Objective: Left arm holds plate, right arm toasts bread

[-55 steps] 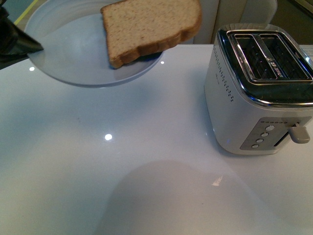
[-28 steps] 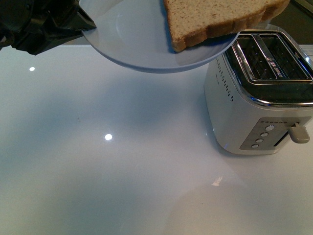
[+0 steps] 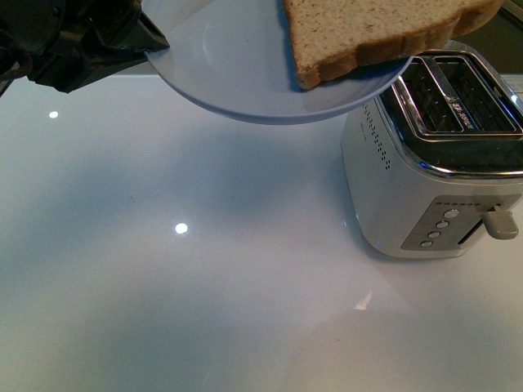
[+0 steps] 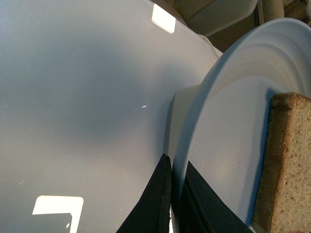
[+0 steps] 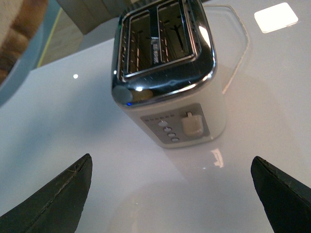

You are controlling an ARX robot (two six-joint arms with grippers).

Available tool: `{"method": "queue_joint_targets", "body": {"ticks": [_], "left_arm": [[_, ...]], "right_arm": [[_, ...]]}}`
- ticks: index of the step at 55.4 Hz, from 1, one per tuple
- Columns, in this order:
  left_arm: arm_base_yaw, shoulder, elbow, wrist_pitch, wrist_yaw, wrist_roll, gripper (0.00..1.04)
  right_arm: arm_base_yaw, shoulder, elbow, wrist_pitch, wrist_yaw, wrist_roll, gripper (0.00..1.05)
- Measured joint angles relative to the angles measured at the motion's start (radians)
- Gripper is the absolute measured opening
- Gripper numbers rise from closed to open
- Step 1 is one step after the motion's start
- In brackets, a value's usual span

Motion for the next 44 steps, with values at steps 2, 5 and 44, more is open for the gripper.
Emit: {"method": "queue_joint_targets", "body": {"ticks": [2, 5, 44], "left_arm": [[0.001, 0.000, 0.000, 0.000, -0.001, -0.001, 0.03], [0.001, 0.000, 0.000, 0.000, 0.000, -0.001, 0.03], [0.002, 0.000, 0.002, -0.011, 0.012, -0.003, 0.03]], "right_arm": [[0.005, 0.050, 0.014, 0.048, -0.003, 0.017, 0.96], [0.014, 0.142, 0.046, 0.135, -0.019, 0.044, 0.96], [0.193, 1.053, 0.460, 0.744, -0.188, 0.408, 0.96]]}}
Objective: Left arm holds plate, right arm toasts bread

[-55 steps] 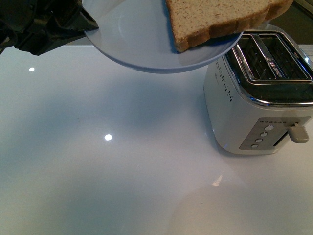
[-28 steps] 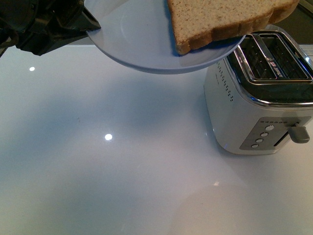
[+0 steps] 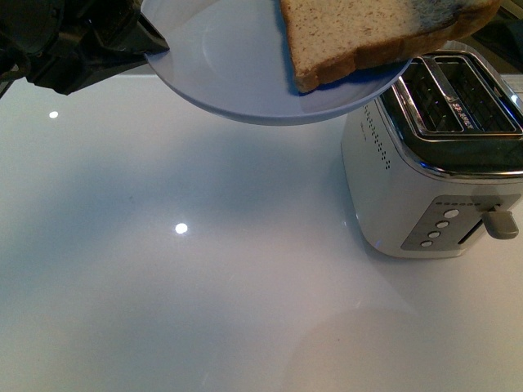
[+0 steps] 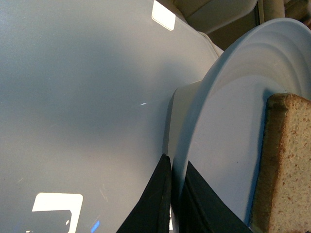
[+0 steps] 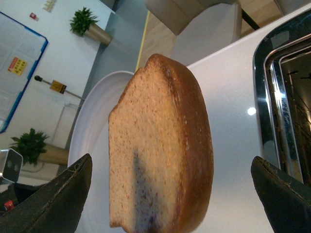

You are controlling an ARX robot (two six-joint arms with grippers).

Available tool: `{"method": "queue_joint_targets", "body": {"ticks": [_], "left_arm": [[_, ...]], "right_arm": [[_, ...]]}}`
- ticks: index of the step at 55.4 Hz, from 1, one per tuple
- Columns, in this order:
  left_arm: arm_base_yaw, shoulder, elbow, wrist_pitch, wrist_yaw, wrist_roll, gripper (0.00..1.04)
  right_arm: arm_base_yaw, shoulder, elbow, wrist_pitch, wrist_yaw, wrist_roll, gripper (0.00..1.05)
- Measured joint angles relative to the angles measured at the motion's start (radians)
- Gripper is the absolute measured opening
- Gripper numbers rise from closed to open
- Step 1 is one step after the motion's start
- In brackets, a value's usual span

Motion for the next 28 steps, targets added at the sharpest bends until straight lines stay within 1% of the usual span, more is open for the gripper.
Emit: {"method": "queue_joint_targets", "body": {"ticks": [2, 4, 11, 21, 27, 28], "left_arm": [[0.001, 0.000, 0.000, -0.002, 0.000, 0.000, 0.03], [0.001, 0.000, 0.000, -0.003, 0.000, 0.000, 0.03], [0.003, 0.000, 0.000, -0.003, 0.000, 0.000, 0.03], [0.004, 0.000, 0.000, -0.003, 0.001, 0.000, 0.03], [0.005, 0.000, 0.000, -0.003, 0.003, 0.000, 0.03], [0.005, 0.000, 0.000, -0.003, 0.003, 0.000, 0.03]], "right_arm": [[0.002, 0.010, 0.008, 0.004, 0.000, 0.006, 0.94], [0.003, 0.019, 0.016, 0.005, 0.000, 0.016, 0.90], [0.010, 0.047, 0.033, 0.006, 0.000, 0.040, 0.72], [0.020, 0.061, 0.037, 0.007, 0.003, 0.057, 0.33], [0.020, 0.060, 0.036, 0.021, -0.005, 0.074, 0.13], [0.020, 0.060, 0.036, 0.023, -0.005, 0.076, 0.12]]}}
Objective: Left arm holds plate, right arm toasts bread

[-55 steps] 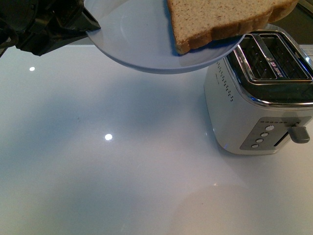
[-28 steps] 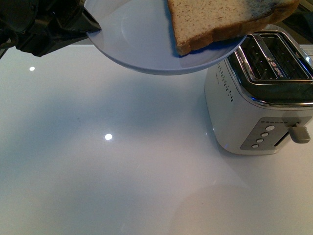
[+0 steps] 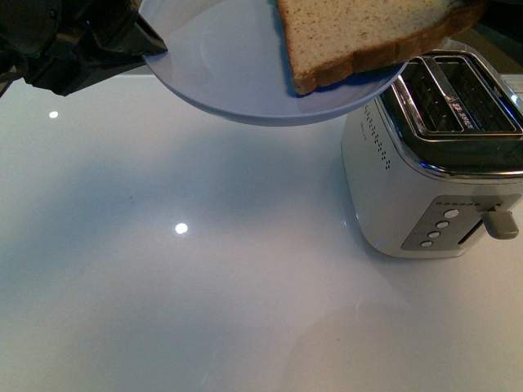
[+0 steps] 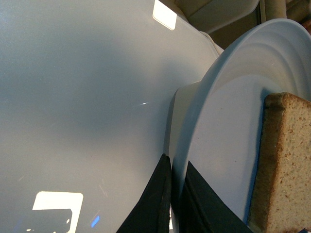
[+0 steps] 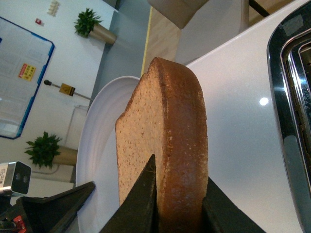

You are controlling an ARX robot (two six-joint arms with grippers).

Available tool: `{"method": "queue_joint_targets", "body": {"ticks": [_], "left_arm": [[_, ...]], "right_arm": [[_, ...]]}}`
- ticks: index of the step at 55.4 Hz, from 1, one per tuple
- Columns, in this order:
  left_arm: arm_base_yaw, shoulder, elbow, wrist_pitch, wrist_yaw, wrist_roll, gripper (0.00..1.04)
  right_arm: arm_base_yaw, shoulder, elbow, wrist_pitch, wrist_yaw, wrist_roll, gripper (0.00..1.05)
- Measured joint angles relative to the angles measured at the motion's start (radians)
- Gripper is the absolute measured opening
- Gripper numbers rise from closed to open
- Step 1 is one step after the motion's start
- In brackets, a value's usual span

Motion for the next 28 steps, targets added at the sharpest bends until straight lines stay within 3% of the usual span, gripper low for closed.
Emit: {"method": "queue_joint_targets", "body": {"ticks": [6, 19, 28], "left_arm": [[0.001, 0.000, 0.000, 0.000, 0.002, 0.000, 0.03], [0.001, 0.000, 0.000, 0.000, 0.004, -0.008, 0.03], [0.001, 0.000, 0.000, 0.000, 0.004, -0.008, 0.03]], "right_arm": [[-0.006, -0.012, -0.002, 0.011, -0.013, 0.015, 0.04], [-0.067, -0.099, -0.006, 0.053, -0.052, 0.105, 0.03], [-0.156, -0.180, 0.025, 0.041, -0.039, 0.153, 0.03]]}}
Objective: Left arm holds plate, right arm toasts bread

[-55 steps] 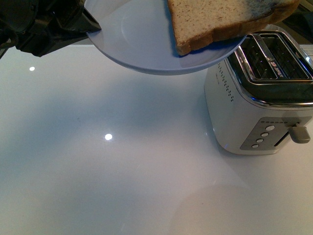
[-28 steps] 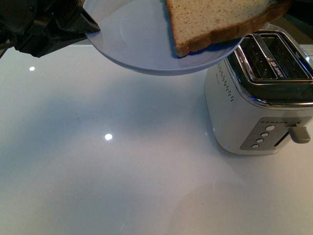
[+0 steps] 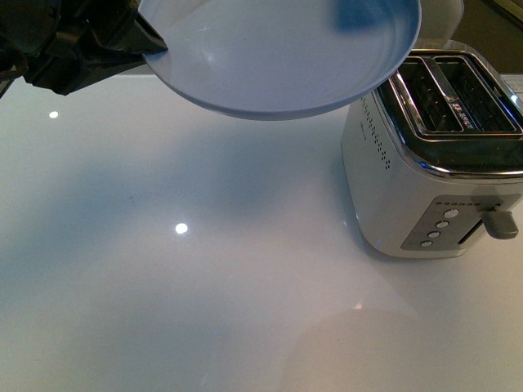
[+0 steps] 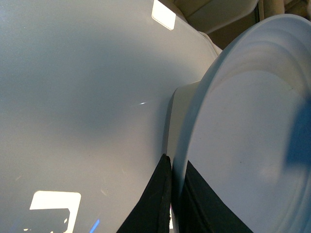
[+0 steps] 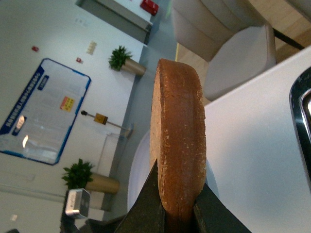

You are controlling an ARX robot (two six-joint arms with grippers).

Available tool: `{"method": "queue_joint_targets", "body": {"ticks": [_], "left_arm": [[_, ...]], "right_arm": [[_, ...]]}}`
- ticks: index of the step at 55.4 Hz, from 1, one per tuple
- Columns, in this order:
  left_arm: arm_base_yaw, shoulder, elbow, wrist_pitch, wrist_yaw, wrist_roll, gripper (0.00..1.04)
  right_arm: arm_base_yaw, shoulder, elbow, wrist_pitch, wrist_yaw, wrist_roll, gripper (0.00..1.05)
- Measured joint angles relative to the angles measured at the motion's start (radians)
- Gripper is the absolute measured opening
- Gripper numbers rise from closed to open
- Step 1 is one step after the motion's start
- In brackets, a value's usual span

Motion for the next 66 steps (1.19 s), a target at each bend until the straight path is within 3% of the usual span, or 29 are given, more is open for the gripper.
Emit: {"method": "queue_joint_targets", "body": {"ticks": [7, 20, 29, 44, 66], "left_arm": [[0.001, 0.000, 0.000, 0.000, 0.000, 0.000, 0.03], [0.001, 0.000, 0.000, 0.000, 0.000, 0.000, 0.03], [0.001, 0.001, 0.000, 0.000, 0.000, 0.000, 0.03], [0.001, 0.003, 0.000, 0.000, 0.000, 0.000, 0.03], [0.001, 0.007, 0.000, 0.005, 0.001, 0.000, 0.03]], "right_arm": [[-0.050, -0.037, 0.044, -0.079, 0.081, -0.082, 0.03], [-0.043, -0.012, 0.052, -0.153, 0.288, -0.473, 0.03], [0.021, 0.076, 0.013, -0.102, 0.334, -0.677, 0.03], [0.106, 0.180, 0.008, -0.074, 0.386, -0.868, 0.03], [0.169, 0.293, 0.033, -0.067, 0.455, -1.038, 0.03]]}}
